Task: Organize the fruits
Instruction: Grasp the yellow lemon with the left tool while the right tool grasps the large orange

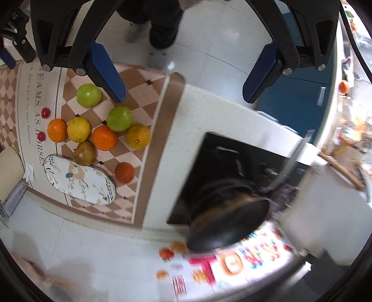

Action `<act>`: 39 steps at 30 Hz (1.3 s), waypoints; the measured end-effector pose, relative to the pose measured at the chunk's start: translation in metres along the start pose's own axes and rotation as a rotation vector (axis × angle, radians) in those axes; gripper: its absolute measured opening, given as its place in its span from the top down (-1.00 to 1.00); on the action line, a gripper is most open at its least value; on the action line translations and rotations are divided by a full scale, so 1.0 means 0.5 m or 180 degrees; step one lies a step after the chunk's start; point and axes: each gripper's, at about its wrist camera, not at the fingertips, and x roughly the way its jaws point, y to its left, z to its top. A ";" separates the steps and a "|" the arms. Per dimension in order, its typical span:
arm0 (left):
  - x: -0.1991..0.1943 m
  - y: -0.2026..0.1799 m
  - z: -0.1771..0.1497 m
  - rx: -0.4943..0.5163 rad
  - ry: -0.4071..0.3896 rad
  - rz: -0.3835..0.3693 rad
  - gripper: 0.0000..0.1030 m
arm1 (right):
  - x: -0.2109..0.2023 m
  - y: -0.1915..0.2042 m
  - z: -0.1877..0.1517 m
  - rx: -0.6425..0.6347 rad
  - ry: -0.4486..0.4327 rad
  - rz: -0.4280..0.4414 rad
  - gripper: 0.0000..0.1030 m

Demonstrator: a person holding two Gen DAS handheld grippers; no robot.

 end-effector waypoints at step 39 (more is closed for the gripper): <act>0.466 -0.189 0.147 0.0644 0.1551 -0.1034 -0.09 | 0.394 -0.076 0.256 0.0946 0.0870 -0.0275 -0.31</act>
